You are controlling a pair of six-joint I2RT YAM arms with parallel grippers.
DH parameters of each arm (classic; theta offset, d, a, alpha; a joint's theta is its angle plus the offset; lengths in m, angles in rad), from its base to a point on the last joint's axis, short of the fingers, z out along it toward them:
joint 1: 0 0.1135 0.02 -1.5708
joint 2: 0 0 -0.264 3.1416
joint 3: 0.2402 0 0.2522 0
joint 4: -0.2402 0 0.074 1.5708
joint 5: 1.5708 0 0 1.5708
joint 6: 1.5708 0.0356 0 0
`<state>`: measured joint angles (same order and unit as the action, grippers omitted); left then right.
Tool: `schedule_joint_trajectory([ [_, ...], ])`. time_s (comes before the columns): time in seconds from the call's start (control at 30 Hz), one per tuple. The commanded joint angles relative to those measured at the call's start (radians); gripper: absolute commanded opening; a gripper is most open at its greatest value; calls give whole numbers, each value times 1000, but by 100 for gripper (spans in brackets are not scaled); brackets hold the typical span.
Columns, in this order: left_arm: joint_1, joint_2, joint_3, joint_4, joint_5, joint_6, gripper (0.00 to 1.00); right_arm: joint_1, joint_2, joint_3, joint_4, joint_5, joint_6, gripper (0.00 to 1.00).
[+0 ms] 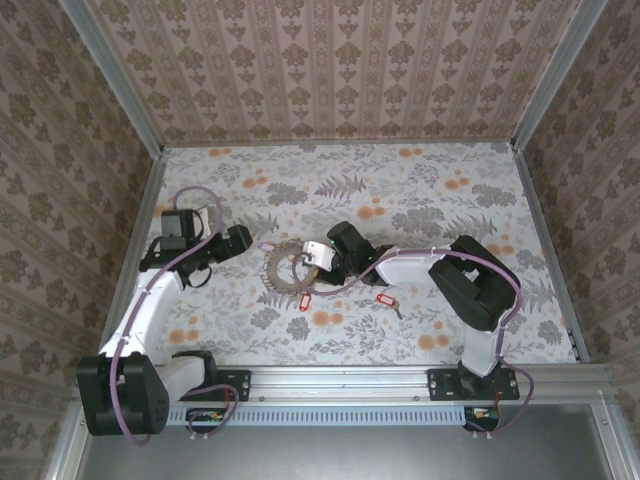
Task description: Put the keys on the keyring
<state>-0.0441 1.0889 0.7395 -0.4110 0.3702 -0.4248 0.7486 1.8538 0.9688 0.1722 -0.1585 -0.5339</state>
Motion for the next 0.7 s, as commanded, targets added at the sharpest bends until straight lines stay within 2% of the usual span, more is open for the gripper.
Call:
schedule_joint_trajectory([
  [0.0, 3, -6, -15, 19, 19, 2, 100, -4, 12, -8, -23, -34, 19, 40],
  [0.33, 4, -3, -15, 18, 19, 3, 100, -52, -15, -11, -65, -193, 10, 43],
  [0.47, 3, 1, -15, 19, 23, 1, 100, -56, 0, 20, -97, -184, 8, 43],
  [0.67, 3, 0, -14, 20, 26, 3, 100, -39, 9, 1, -55, -66, 11, 42],
])
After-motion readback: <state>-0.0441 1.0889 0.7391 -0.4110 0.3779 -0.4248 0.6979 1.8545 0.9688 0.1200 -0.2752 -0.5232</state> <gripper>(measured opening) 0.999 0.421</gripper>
